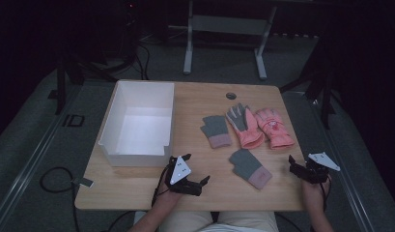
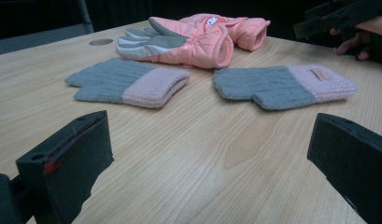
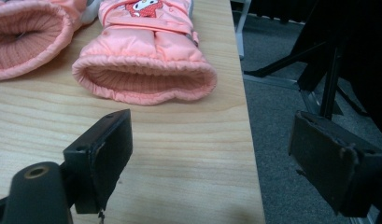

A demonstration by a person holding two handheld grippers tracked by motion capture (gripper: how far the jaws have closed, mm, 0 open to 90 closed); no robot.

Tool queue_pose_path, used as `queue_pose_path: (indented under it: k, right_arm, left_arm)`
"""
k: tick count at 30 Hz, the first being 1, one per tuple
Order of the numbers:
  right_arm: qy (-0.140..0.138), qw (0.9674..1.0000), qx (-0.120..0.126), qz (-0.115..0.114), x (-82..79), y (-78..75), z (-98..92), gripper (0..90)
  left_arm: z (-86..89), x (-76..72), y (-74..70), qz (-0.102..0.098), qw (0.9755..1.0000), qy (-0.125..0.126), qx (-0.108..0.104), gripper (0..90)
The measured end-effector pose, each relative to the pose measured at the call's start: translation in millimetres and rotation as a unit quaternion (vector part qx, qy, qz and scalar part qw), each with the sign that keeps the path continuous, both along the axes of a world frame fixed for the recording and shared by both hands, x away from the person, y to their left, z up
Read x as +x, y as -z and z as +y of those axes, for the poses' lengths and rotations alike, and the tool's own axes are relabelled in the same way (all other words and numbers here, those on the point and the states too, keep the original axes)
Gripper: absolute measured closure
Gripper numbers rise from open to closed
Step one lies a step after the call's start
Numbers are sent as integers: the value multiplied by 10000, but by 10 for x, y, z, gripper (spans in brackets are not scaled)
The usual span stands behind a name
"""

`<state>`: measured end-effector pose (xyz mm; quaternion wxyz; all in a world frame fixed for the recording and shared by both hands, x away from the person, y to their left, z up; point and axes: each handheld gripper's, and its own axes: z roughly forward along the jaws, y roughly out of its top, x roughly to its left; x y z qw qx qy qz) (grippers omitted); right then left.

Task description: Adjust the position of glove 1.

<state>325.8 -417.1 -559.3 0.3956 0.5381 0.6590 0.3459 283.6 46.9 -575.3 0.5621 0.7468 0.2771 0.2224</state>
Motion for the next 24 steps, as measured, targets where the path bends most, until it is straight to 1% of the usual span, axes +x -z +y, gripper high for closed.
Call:
queue_pose_path:
  k: [2,5,7,11,13,15,17,20,24]
  right_arm:
    - [3,10000,-4,-61,-11,-1,-5,139]
    - [20,10000,0,-71,-13,-1,-4,139]
    - [24,10000,-24,-61,-10,0,-3,139]
    - [35,10000,-79,-5,1,2,13,140]
    - [17,9999,-132,58,13,4,21,141]
    - [4,9998,-155,94,19,6,27,141]
    - [-1,9998,-155,137,27,6,29,141]
    - [-33,9995,-178,271,49,9,27,141]
    - [-10,9996,-137,265,45,8,22,141]
  left_arm:
    - [7,2,-1,15,10000,4,-24,0]
    - [3,-3,1,-10,10000,-24,-22,0]
    - [-11,-17,1,-68,10000,-25,37,0]
    - [-13,-17,0,-81,9999,-20,58,0]
    - [13,3,0,14,10000,-30,-48,0]
    - [16,5,1,22,10000,-28,-67,0]
    - [14,1,1,6,10000,-21,-54,0]
    - [13,-4,1,-22,10000,-2,-47,0]
    - [21,1,2,2,10000,-11,-90,0]
